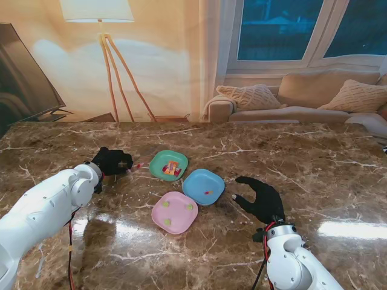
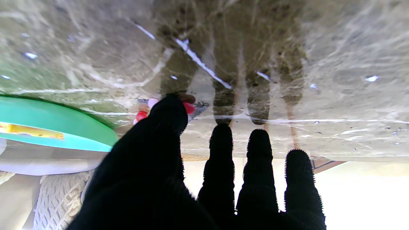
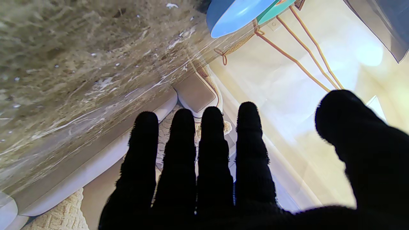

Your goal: Portion candies into small dishes

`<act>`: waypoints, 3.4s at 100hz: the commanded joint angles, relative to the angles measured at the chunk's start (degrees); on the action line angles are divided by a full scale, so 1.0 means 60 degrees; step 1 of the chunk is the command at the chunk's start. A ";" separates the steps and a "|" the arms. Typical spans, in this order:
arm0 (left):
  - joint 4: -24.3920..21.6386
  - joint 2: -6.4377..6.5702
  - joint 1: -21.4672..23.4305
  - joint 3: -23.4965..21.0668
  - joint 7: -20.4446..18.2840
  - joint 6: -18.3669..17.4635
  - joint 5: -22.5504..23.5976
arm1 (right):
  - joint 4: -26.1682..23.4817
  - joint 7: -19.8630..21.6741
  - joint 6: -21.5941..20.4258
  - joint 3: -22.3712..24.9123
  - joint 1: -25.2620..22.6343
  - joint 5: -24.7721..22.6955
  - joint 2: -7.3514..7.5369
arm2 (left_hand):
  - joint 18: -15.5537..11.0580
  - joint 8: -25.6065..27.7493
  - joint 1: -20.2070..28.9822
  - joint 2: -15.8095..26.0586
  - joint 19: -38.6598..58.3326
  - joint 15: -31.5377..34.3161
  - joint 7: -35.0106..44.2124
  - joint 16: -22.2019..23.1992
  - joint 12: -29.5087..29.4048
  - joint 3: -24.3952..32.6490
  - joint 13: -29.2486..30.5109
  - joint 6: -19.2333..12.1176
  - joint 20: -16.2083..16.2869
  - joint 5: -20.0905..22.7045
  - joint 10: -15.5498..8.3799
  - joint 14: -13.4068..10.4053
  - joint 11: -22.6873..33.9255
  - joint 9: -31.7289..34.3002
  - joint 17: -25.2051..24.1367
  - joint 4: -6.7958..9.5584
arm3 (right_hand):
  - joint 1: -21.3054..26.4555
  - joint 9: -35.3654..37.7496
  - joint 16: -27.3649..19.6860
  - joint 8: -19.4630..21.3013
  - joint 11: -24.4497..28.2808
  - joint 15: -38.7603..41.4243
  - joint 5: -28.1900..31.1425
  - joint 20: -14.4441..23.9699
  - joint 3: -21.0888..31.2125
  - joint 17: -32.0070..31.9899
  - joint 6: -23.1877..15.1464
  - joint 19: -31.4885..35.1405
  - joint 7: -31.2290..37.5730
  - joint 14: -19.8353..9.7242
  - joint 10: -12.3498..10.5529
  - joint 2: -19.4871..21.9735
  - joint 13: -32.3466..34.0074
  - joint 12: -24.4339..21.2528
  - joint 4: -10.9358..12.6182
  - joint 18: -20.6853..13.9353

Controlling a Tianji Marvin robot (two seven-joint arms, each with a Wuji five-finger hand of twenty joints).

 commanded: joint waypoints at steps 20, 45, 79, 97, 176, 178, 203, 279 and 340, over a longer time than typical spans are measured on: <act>0.1255 -0.0068 0.0263 0.1008 -0.0104 -0.0414 -0.0013 | 0.0060 0.0187 0.0012 -0.0075 -0.0022 0.0092 -0.0033 | 0.0056 -0.0704 0.0932 -0.0705 0.0288 0.0225 0.0145 0.0187 0.0378 -0.0561 0.0080 -0.0076 -0.0071 0.1369 -0.0078 0.0031 0.0547 0.0598 -0.0025 0.0343 | -0.0204 0.0075 0.0090 0.0066 -0.0007 -0.0023 -0.0029 0.0155 0.0187 -0.0073 -0.0214 -0.0169 -0.0018 0.0140 -0.0066 0.0103 -0.0261 0.0099 0.0133 -0.0021; 0.1846 -0.0241 0.0070 0.1509 0.0099 -0.0730 -0.0342 | 0.0065 0.0229 0.0004 -0.0109 0.0011 0.0116 -0.0029 | 0.0014 0.0268 0.0818 -0.0493 0.0250 0.0213 0.0064 0.0186 0.0686 -0.0387 -0.0031 -0.0093 -0.0100 0.1106 -0.0131 -0.0018 0.0671 0.0542 -0.0094 0.0372 | -0.0220 0.0105 0.0095 0.0063 0.0006 -0.0020 -0.0041 0.0155 0.0188 -0.0062 -0.0215 -0.0169 -0.0023 0.0136 -0.0067 0.0119 -0.0235 0.0109 0.0132 -0.0021; 0.2336 -0.0385 -0.0030 0.1866 0.0480 -0.1174 -0.0544 | 0.0072 0.0215 -0.0037 -0.0112 0.0039 0.0134 -0.0035 | -0.0119 0.2029 0.0488 -0.0343 0.0077 0.0307 -0.0694 0.0323 0.3638 0.0169 -0.0155 0.0091 -0.0066 0.0913 -0.0148 -0.0088 0.0794 0.0869 -0.0207 0.0341 | -0.0243 0.0118 0.0099 0.0057 0.0012 -0.0020 -0.0061 0.0156 0.0209 -0.0054 -0.0227 -0.0170 -0.0031 0.0133 -0.0079 0.0158 -0.0220 0.0121 0.0138 -0.0031; 0.2218 -0.0338 0.0023 0.1708 0.0585 -0.1142 -0.0452 | 0.0083 0.0218 -0.0060 -0.0119 0.0062 0.0148 -0.0037 | -0.0156 0.2220 0.0363 -0.0379 -0.0002 0.0299 -0.0674 0.0341 0.4058 0.0376 -0.0198 0.0094 -0.0070 0.0830 -0.0192 -0.0118 0.0836 0.0935 -0.0306 0.0355 | -0.0253 0.0115 0.0100 0.0053 0.0007 -0.0023 -0.0067 0.0156 0.0216 -0.0056 -0.0227 -0.0172 -0.0036 0.0139 -0.0090 0.0165 -0.0220 0.0122 0.0139 -0.0030; -0.0053 0.0146 0.1168 -0.0917 0.0337 0.0071 0.0814 | 0.0111 0.0166 -0.0156 -0.0092 0.0032 0.0201 -0.0053 | -0.0128 0.2424 0.0203 -0.0420 -0.0134 0.0289 -0.0621 0.0392 0.4591 0.0651 -0.0198 -0.0008 -0.0008 0.0740 -0.0180 -0.0091 0.0764 0.1091 -0.0367 0.0339 | -0.0272 0.0119 0.0099 0.0045 0.0003 -0.0030 -0.0065 0.0154 0.0228 -0.0050 -0.0244 -0.0180 -0.0039 0.0137 -0.0096 0.0182 -0.0221 0.0123 0.0141 -0.0045; -0.0103 0.0154 0.1196 -0.0968 0.0331 0.0086 0.0838 | 0.0112 0.0166 -0.0156 -0.0092 0.0031 0.0205 -0.0053 | -0.0128 0.2431 0.0207 -0.0418 -0.0136 0.0289 -0.0612 0.0392 0.4601 0.0655 -0.0189 -0.0006 -0.0006 0.0741 -0.0178 -0.0090 0.0767 0.1100 -0.0366 0.0342 | -0.0270 0.0120 0.0099 0.0044 0.0003 -0.0030 -0.0073 0.0155 0.0229 -0.0049 -0.0237 -0.0181 -0.0042 0.0134 -0.0099 0.0181 -0.0221 0.0123 0.0141 -0.0044; -0.0746 0.0225 0.1574 -0.1651 0.0277 0.0289 0.1169 | 0.0107 0.0150 -0.0171 -0.0086 0.0028 0.0204 -0.0056 | -0.0130 0.2456 0.0194 -0.0400 -0.0181 0.0249 -0.0589 0.0386 0.4657 0.0648 -0.0209 -0.0041 -0.0001 0.0692 -0.0192 -0.0077 0.0716 0.1069 -0.0396 0.0355 | -0.0281 0.0121 0.0101 0.0040 0.0002 -0.0029 -0.0077 0.0155 0.0224 -0.0053 -0.0244 -0.0183 -0.0046 0.0129 -0.0097 0.0192 -0.0216 0.0123 0.0140 -0.0049; -0.2435 0.0452 0.2448 -0.3137 -0.0035 0.0429 0.2212 | 0.0126 0.0086 -0.0195 -0.0104 0.0016 0.0235 -0.0073 | -0.0106 0.2460 0.0174 -0.0445 -0.0232 0.0200 -0.0533 0.0389 0.4727 0.0739 -0.0149 -0.0071 0.0034 0.0673 -0.0177 -0.0053 0.0655 0.1136 -0.0388 0.0386 | -0.0274 0.0123 0.0098 0.0041 0.0001 -0.0033 -0.0064 0.0155 0.0227 -0.0055 -0.0241 -0.0190 -0.0038 0.0130 -0.0085 0.0191 -0.0230 0.0125 0.0140 -0.0046; -0.3086 0.0577 0.2767 -0.3640 -0.0202 0.0339 0.2773 | 0.0145 0.0057 -0.0240 -0.0118 0.0023 0.0268 -0.0084 | -0.0055 0.1359 0.0289 -0.0783 -0.0333 0.0098 -0.0295 0.0344 0.3839 0.0704 -0.0103 -0.0111 0.0057 0.0909 -0.0191 -0.0034 0.0554 0.0880 -0.0405 0.0456 | -0.0279 0.0136 0.0100 0.0041 0.0005 -0.0032 -0.0062 0.0157 0.0227 -0.0049 -0.0250 -0.0186 -0.0036 0.0125 -0.0095 0.0189 -0.0222 0.0130 0.0139 -0.0046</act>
